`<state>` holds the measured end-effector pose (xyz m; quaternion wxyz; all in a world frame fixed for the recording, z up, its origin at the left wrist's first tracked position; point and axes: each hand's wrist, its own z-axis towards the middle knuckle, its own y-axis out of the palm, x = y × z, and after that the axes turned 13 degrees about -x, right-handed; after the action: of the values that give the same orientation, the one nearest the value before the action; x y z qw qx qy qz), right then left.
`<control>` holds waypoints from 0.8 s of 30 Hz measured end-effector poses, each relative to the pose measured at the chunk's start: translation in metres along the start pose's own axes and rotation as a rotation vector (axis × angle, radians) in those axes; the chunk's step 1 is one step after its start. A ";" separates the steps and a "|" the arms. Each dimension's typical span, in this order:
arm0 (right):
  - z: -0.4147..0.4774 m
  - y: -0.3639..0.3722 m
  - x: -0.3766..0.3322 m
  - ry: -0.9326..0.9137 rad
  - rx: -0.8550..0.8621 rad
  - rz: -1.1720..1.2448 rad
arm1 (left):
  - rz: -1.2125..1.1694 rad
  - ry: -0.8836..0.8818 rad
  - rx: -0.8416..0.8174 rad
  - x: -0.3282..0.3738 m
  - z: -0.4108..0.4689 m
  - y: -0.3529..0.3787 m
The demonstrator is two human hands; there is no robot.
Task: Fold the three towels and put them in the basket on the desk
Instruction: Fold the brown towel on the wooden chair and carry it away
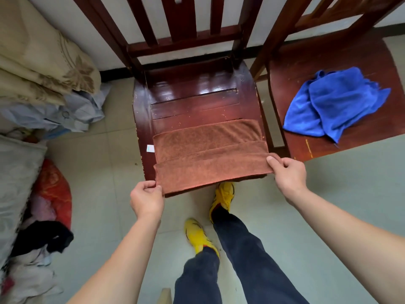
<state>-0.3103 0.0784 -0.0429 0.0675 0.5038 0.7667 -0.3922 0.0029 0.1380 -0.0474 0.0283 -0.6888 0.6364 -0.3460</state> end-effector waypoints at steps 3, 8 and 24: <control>-0.020 -0.010 -0.001 0.012 0.056 0.091 | -0.110 -0.015 -0.005 0.001 -0.023 -0.010; -0.068 -0.021 0.017 0.001 0.096 0.252 | -0.208 0.025 -0.049 -0.016 -0.072 -0.033; -0.220 -0.038 0.075 -0.063 0.091 0.572 | -0.407 0.072 -0.126 -0.103 -0.188 -0.097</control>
<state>-0.3142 0.2721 0.0903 0.1764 0.6897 0.5727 -0.4064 -0.0052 0.3241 0.0968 -0.1077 -0.7908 0.5050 -0.3285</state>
